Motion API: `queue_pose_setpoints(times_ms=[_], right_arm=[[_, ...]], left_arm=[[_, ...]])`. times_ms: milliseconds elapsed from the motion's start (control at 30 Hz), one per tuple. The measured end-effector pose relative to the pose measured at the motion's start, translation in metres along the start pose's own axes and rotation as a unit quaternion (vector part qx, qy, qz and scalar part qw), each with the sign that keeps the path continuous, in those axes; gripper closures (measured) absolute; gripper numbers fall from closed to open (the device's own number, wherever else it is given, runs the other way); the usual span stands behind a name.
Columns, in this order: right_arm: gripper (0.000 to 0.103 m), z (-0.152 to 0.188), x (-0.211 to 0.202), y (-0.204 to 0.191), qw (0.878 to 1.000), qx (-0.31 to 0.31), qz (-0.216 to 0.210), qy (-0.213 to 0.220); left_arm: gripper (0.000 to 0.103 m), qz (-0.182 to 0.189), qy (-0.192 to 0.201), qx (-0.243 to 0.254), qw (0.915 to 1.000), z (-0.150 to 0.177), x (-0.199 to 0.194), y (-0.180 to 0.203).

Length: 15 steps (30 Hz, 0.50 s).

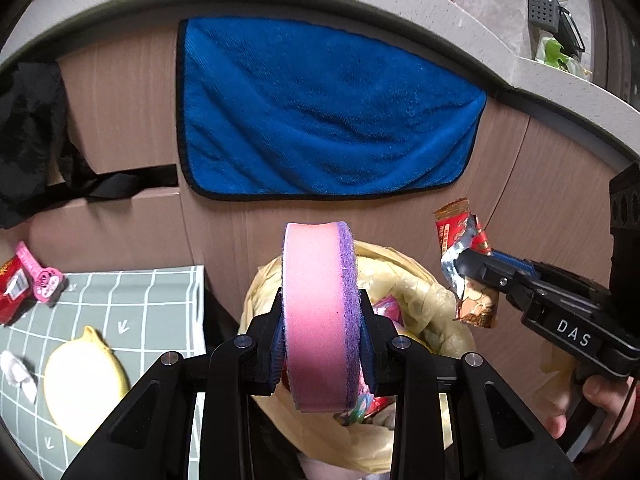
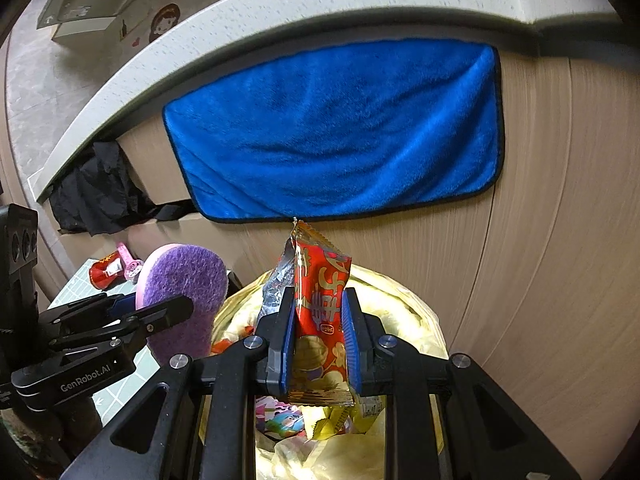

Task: Collect trash
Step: 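Open both tools to drop the sponge and snack bag into the bag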

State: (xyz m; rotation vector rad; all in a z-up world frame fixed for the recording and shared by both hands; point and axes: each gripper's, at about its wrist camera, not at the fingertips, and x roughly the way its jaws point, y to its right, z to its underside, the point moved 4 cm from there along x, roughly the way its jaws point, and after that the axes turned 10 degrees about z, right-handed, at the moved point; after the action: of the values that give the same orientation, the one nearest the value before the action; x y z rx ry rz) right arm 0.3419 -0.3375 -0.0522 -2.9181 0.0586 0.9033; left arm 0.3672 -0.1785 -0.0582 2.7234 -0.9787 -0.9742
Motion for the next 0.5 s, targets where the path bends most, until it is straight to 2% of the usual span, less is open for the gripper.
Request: queue_pose_setpoints(times_ms=[67, 133, 167, 233, 367, 500], right_arm=[[0.076, 0.002, 0.004, 0.003, 1.000, 0.007, 0.000, -0.002], [0.060, 0.004, 0.009, 0.006, 1.000, 0.017, -0.002, -0.012], [0.059, 0.005, 0.013, 0.008, 0.999, 0.025, -0.007, -0.022], [0.059, 0.009, 0.016, 0.011, 0.999, 0.040, -0.017, -0.033], [0.059, 0.010, 0.011, 0.012, 0.998, 0.048, -0.012, -0.028], [0.058, 0.010, 0.005, 0.010, 0.998, 0.062, -0.015, -0.027]], left_arm=[[0.068, 0.025, -0.010, -0.015, 0.9995, -0.001, 0.007, -0.005], [0.044, 0.047, -0.019, -0.043, 0.9978, -0.002, 0.012, -0.014], [0.042, 0.053, -0.018, -0.056, 0.9969, -0.003, 0.011, -0.019], [0.041, 0.052, -0.015, -0.062, 0.9966, -0.005, 0.008, -0.024], [0.041, 0.041, -0.002, -0.068, 0.9968, -0.010, -0.008, -0.037], [0.041, 0.016, 0.008, -0.079, 0.9967, -0.006, -0.030, -0.058]])
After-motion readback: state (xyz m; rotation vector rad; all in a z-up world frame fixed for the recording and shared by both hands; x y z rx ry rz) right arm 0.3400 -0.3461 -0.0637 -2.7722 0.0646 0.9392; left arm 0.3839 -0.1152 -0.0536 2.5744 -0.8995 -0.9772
